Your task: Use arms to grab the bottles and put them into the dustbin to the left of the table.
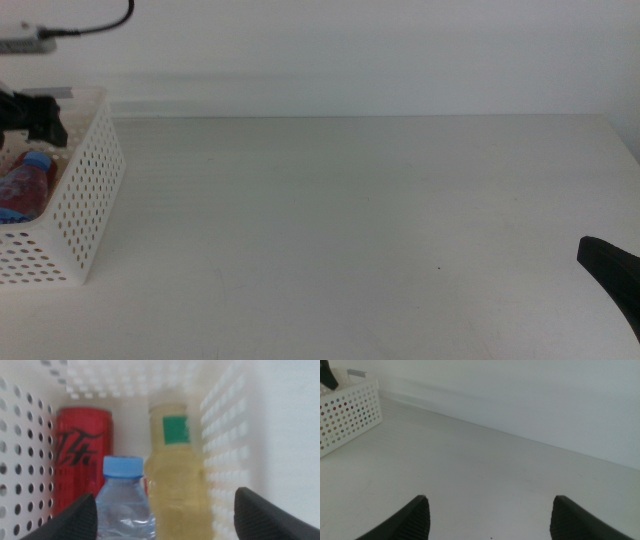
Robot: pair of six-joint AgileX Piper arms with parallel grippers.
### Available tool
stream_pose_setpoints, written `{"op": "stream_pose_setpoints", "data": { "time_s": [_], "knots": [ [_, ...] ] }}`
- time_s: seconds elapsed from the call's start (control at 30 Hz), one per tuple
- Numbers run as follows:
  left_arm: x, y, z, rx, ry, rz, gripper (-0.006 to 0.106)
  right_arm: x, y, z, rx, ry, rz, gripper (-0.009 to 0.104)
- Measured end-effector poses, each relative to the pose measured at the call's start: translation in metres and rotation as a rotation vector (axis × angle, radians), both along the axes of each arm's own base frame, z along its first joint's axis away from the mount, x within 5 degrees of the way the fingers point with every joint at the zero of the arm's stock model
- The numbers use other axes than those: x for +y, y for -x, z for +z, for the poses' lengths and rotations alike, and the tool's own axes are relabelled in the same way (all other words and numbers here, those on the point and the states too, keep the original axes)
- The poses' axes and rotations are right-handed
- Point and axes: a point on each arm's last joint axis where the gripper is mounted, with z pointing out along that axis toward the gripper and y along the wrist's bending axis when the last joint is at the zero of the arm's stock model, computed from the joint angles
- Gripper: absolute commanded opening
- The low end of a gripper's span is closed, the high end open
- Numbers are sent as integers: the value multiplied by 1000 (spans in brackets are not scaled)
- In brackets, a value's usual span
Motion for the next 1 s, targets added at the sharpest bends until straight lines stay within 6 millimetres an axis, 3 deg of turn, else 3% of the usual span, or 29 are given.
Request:
{"op": "stream_pose_setpoints", "data": {
  "time_s": [0.4,0.67,0.8,1.0],
  "knots": [
    [-20,33,78,-247,91,16,90,0,0,0,0,0,0,63],
    [-34,70,126,-365,103,-16,90,0,0,0,0,0,0,63],
    [-42,93,134,-414,122,-11,90,0,0,0,0,0,0,63],
    [-52,129,125,-499,134,14,90,0,0,0,0,0,0,63]
  ]
}}
